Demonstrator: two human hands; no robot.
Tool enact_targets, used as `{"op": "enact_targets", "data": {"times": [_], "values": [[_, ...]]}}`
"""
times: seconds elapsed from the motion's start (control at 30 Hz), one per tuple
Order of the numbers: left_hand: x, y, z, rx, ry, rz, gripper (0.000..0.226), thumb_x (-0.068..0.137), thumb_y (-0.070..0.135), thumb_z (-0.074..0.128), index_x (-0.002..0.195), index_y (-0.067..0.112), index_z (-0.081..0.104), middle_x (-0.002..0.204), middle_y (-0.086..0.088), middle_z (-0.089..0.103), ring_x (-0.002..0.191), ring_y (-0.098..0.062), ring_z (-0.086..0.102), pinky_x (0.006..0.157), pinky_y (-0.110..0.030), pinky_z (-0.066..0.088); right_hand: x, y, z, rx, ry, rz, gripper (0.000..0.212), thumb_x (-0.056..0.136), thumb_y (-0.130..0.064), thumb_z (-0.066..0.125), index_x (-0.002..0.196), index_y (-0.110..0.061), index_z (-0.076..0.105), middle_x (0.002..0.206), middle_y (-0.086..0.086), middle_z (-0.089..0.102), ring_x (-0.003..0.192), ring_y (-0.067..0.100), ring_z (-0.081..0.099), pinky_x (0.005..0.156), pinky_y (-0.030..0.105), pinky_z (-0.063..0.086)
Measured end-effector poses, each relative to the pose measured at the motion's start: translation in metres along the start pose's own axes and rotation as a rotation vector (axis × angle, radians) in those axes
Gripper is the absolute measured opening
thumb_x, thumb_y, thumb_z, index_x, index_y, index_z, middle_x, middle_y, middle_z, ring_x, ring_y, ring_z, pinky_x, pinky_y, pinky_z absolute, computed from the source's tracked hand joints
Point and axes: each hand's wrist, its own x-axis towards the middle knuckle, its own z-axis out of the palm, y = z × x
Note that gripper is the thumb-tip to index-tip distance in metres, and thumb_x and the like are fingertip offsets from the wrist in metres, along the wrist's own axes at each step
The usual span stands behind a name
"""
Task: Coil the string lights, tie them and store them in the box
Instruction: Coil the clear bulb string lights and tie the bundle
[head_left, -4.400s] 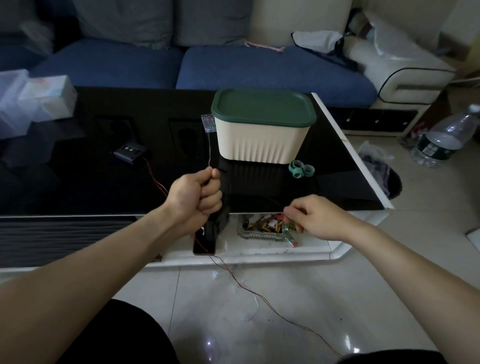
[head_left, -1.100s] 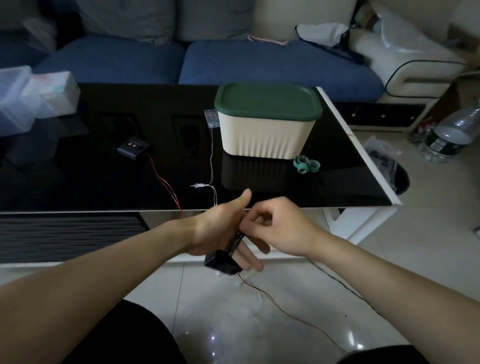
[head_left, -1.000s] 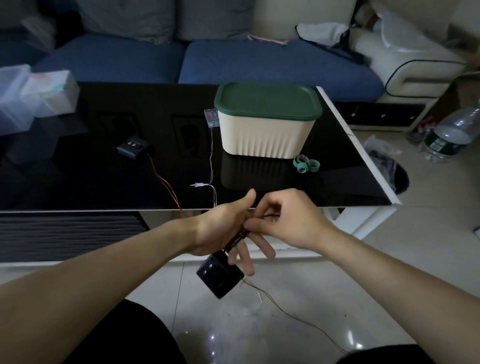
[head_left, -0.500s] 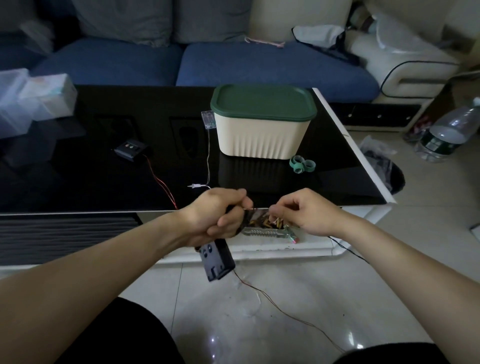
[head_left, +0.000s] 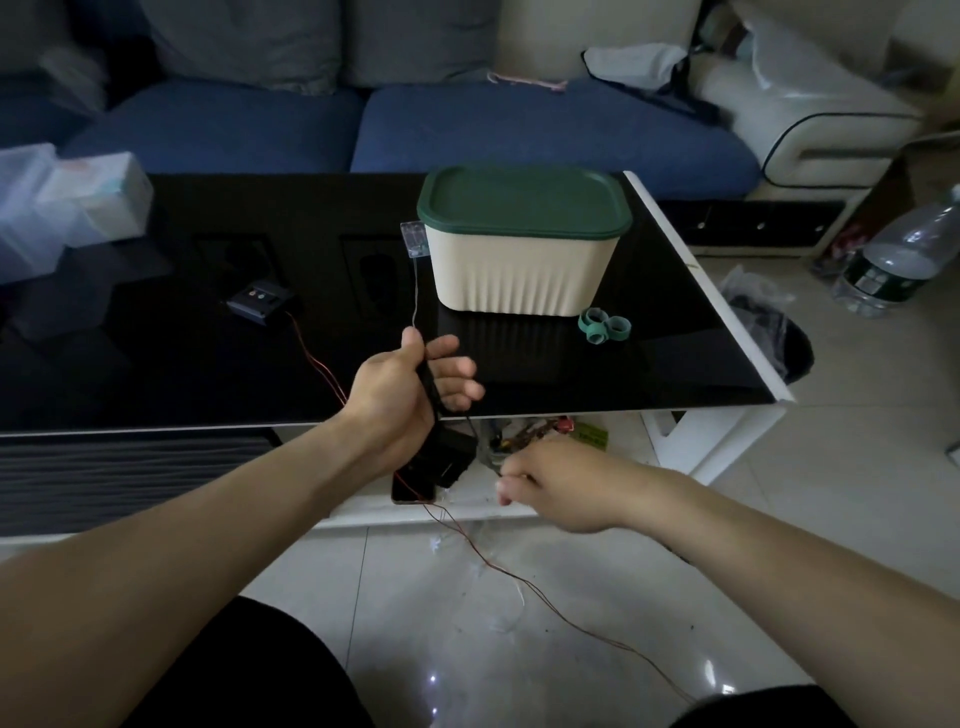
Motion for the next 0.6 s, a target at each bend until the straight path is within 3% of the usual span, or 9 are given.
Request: {"op": "enact_targets", "data": {"times": [0.07, 0.17, 0.23, 0.33, 0.4, 0.47, 0.53, 0.6], "values": [[-0.001, -0.003, 0.003, -0.002, -0.043, -0.01, 0.044, 0.109, 0.032, 0.02, 0.117, -0.002, 0.046, 0.075, -0.013, 0.074, 0.062, -0.023, 0.071, 0.052, -0.025, 0.055, 0.0, -0.012, 0.003, -0.057, -0.014, -0.037, 0.035, 0.106, -0.034, 0.042, 0.092, -0.013, 0.066, 0.087, 0.004, 0.065, 0.081, 0.019, 0.059, 0.074, 0.037, 0.047], [-0.006, -0.003, 0.007, 0.039, -0.099, -0.072, 0.038, 0.109, 0.022, 0.023, 0.109, -0.005, 0.05, 0.097, -0.022, 0.074, 0.087, -0.032, 0.074, 0.075, -0.033, 0.061, -0.005, -0.028, 0.003, -0.126, 0.004, -0.109, 0.038, 0.106, -0.033, 0.041, 0.073, -0.018, 0.05, 0.074, 0.002, 0.055, 0.069, 0.018, 0.051, 0.067, 0.038, 0.042], [-0.008, -0.003, 0.008, 0.096, -0.138, -0.139, 0.039, 0.109, 0.022, 0.026, 0.103, -0.006, 0.052, 0.108, -0.025, 0.071, 0.099, -0.035, 0.071, 0.086, -0.037, 0.059, -0.007, -0.033, 0.003, -0.108, 0.002, -0.139, 0.037, 0.106, -0.033, 0.043, 0.072, -0.021, 0.048, 0.073, 0.001, 0.054, 0.069, 0.019, 0.051, 0.067, 0.041, 0.044], [-0.011, -0.005, 0.005, 0.247, -0.261, -0.295, 0.056, 0.105, 0.041, 0.03, 0.114, -0.007, 0.057, 0.115, -0.025, 0.069, 0.108, -0.034, 0.068, 0.096, -0.041, 0.054, -0.009, -0.037, -0.001, -0.001, 0.104, -0.206, 0.027, 0.105, -0.032, 0.045, 0.084, -0.024, 0.06, 0.086, -0.008, 0.057, 0.082, 0.015, 0.056, 0.073, 0.038, 0.048], [-0.015, -0.007, 0.005, 0.348, -0.338, -0.361, 0.063, 0.103, 0.049, 0.026, 0.114, -0.002, 0.063, 0.106, -0.019, 0.073, 0.099, -0.026, 0.07, 0.089, -0.034, 0.053, -0.008, -0.034, -0.006, 0.028, 0.225, -0.242, 0.025, 0.104, -0.031, 0.047, 0.098, -0.023, 0.069, 0.102, -0.007, 0.063, 0.089, 0.012, 0.059, 0.079, 0.038, 0.051], [-0.02, -0.01, 0.007, 0.365, -0.41, -0.375, 0.063, 0.104, 0.049, 0.022, 0.107, 0.001, 0.063, 0.086, -0.011, 0.072, 0.077, -0.02, 0.069, 0.073, -0.028, 0.054, -0.009, -0.028, -0.012, 0.017, 0.353, -0.239, 0.025, 0.103, -0.034, 0.049, 0.095, -0.026, 0.072, 0.091, -0.011, 0.064, 0.081, 0.01, 0.06, 0.073, 0.036, 0.05], [-0.021, -0.014, 0.008, 0.364, -0.486, -0.387, 0.068, 0.103, 0.052, 0.019, 0.115, -0.001, 0.06, 0.09, -0.016, 0.07, 0.08, -0.026, 0.068, 0.079, -0.037, 0.055, -0.009, -0.021, -0.018, -0.026, 0.464, -0.198, 0.025, 0.1, -0.037, 0.055, 0.088, -0.026, 0.073, 0.077, -0.015, 0.052, 0.074, 0.009, 0.055, 0.066, 0.031, 0.042], [-0.02, -0.015, 0.006, 0.401, -0.56, -0.431, 0.075, 0.101, 0.058, 0.013, 0.119, 0.0, 0.057, 0.095, -0.016, 0.072, 0.081, -0.029, 0.07, 0.078, -0.038, 0.056, -0.01, -0.013, -0.021, -0.024, 0.53, -0.155, 0.023, 0.093, -0.043, 0.064, 0.081, -0.025, 0.072, 0.075, -0.014, 0.047, 0.069, 0.008, 0.053, 0.062, 0.029, 0.039]]}}
